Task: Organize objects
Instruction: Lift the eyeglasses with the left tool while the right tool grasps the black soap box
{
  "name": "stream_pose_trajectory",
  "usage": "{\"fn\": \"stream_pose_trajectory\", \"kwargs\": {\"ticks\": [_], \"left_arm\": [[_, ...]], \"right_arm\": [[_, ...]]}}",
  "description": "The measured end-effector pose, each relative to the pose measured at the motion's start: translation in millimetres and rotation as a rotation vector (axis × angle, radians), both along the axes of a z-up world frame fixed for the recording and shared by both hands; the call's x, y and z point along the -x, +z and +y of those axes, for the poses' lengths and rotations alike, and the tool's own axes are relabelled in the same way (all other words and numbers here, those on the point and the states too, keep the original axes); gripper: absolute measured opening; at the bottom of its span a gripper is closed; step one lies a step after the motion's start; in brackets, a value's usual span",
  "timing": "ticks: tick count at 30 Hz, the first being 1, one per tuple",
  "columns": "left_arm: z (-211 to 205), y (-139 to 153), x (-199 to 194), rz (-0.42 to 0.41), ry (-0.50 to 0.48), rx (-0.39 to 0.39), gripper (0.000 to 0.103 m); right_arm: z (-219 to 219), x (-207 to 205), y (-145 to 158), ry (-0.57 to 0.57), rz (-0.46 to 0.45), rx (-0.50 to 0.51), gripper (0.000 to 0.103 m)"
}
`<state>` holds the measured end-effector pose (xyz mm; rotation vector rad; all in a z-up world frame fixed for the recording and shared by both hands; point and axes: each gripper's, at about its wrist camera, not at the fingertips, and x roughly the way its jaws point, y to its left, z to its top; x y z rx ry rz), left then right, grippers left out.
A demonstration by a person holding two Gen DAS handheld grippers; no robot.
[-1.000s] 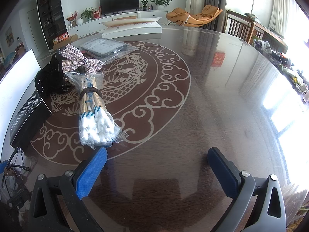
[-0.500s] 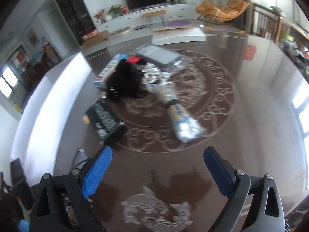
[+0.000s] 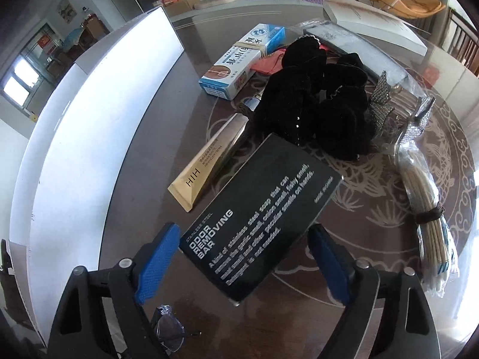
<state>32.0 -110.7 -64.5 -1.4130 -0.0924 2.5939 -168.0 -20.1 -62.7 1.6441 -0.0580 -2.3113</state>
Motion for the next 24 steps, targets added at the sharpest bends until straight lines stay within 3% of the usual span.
{"fn": "stream_pose_trajectory", "kwargs": {"ticks": [4,7,10,11,15,16,17,18,20,24], "left_arm": [[-1.9,-1.2,-1.6,0.001,-0.007,-0.013,0.010],[-2.1,-2.9,-0.7,0.004,-0.007,-0.025,0.010],[-5.6,-0.8,1.0,0.006,0.001,-0.042,0.010],[-6.3,1.6,1.8,0.009,0.004,-0.044,0.010],[-7.6,11.9,2.3,0.026,0.009,-0.053,0.010],[-7.9,14.2,1.6,0.028,0.007,-0.055,0.010],[-8.8,16.8,0.4,0.031,0.005,-0.061,0.010],[-10.0,19.7,-1.0,0.036,0.003,-0.070,0.010],[-12.0,25.8,-4.3,0.046,-0.002,-0.084,0.010],[-16.7,42.7,-7.8,0.056,-0.018,-0.152,0.010]], "right_arm": [[15.1,-15.3,10.1,0.036,-0.011,0.000,0.046],[31.2,-24.1,22.7,0.051,-0.032,0.007,0.049],[27.5,-20.3,34.4,0.056,0.026,-0.074,0.087],[24.6,-17.4,37.2,0.046,0.040,-0.081,0.091],[8.4,20.9,9.3,-0.015,-0.068,-0.044,0.091],[2.5,24.7,2.9,-0.015,-0.071,-0.045,0.087],[-2.4,25.9,-1.1,-0.004,-0.060,-0.069,0.063],[-4.2,24.6,-2.7,0.002,-0.042,-0.106,0.063],[1.3,16.6,1.6,0.015,-0.016,-0.096,0.058],[29.9,-7.7,16.8,0.028,-0.005,-0.055,0.058]]}}
